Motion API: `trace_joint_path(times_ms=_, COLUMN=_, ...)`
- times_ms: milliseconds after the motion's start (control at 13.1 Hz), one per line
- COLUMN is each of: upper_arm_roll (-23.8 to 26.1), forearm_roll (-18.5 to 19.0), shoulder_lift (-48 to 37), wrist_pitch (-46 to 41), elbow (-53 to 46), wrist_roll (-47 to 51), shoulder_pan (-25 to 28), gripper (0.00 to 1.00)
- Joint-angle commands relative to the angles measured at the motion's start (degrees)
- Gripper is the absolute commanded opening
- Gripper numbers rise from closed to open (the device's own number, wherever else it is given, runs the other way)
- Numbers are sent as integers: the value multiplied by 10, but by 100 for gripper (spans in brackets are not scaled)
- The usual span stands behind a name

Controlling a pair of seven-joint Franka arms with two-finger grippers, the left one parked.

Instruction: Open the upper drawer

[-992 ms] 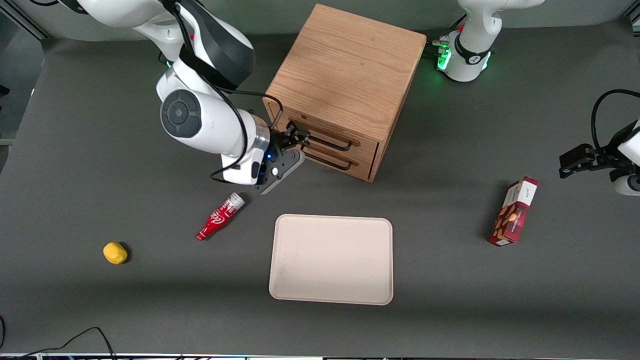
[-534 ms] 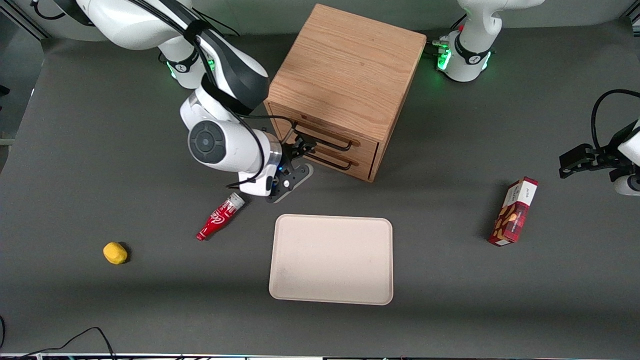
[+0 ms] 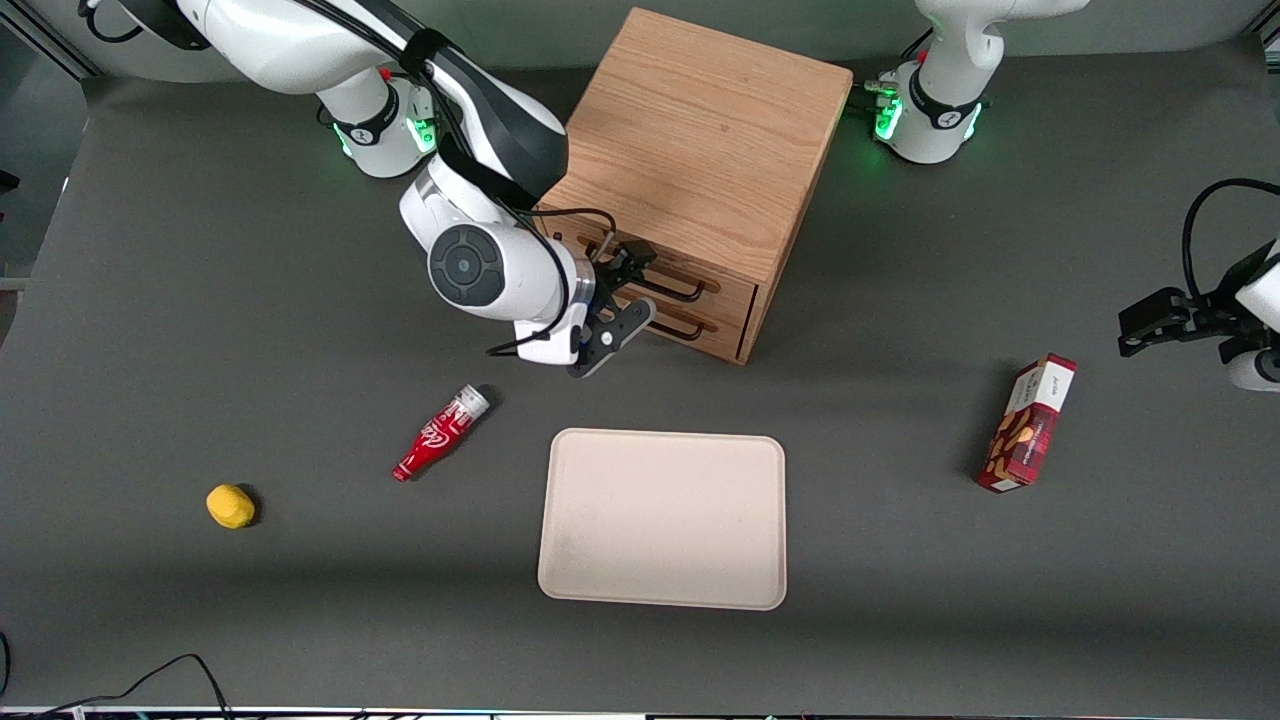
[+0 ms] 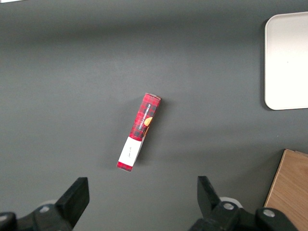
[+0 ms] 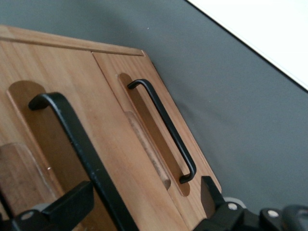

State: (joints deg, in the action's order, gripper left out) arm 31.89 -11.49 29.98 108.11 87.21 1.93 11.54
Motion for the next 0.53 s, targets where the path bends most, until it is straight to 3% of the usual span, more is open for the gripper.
trace_joint_path(times_ms=0, upper_arm_roll=12, forearm_roll=-13, shoulder_lift=-24, wrist_pitch=-6, elbow=23, wrist_roll=6, shoulder_pan=-18, gripper=100)
trace_joint_path(times_ms=229, upper_arm_roll=48, forearm_roll=-13, shoulder_lift=-23, wrist_pitch=-13, elbow=24, wrist_roll=5, shoulder_pan=-52, gripper=100)
trace_joint_path(times_ms=458, upper_arm_roll=47, forearm_roll=-11, shoulder_lift=-15, wrist_pitch=14, elbow=31, wrist_roll=5, shoulder_pan=-45, gripper=100)
